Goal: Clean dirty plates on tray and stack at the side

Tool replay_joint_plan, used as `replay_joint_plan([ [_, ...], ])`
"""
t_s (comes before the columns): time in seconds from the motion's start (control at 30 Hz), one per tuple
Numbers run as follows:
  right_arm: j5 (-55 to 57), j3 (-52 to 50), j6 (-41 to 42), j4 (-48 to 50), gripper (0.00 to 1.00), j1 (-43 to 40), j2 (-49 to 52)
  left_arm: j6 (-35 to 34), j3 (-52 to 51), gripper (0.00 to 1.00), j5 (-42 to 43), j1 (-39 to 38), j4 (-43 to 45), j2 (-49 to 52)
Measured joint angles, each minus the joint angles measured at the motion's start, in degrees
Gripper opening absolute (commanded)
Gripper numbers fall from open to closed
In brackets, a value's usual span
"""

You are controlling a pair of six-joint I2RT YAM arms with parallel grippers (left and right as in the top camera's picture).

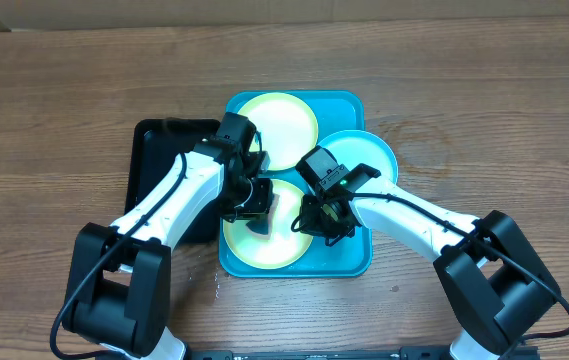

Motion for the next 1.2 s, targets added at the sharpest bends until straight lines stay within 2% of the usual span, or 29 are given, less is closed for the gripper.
replay_joint_plan([
  [0.13, 0.00, 0.00, -0.02, 0.00, 0.04, 0.00, 0.00, -1.75, -0.66, 0.04, -6.67, -0.04, 0.70, -0.07],
  [0.27, 0.00, 0.00, -0.02, 0.00, 0.04, -0.02, 0.00, -2.38, -4.44, 0.04, -8.87, -0.52, 4.63, -0.09],
  [0.63, 0.61, 0.00, 0.00, -0.59, 0.04, -0.02, 0.00, -3.78, -11.58, 0.04, -5.62, -2.62, 14.86, -2.25],
  [0.73, 0.59, 0.00, -0.02, -0.61, 0.04, -0.02, 0.00, -3.85, -11.65, 0.04, -0.57, -3.21, 15.39, -2.23],
  [0.97, 0.26, 0.00, 0.00, -0.11, 0.04, 0.00, 0.00, -2.86, -8.50, 0.04, 6.47, -3.76, 10.27, -2.29],
  [1.2, 0.09, 0.00, 0.00, -0.02, 0.04, 0.00, 0.00, -1.62, -0.04, 0.04, 4.83, -0.26, 3.10, -6.95],
])
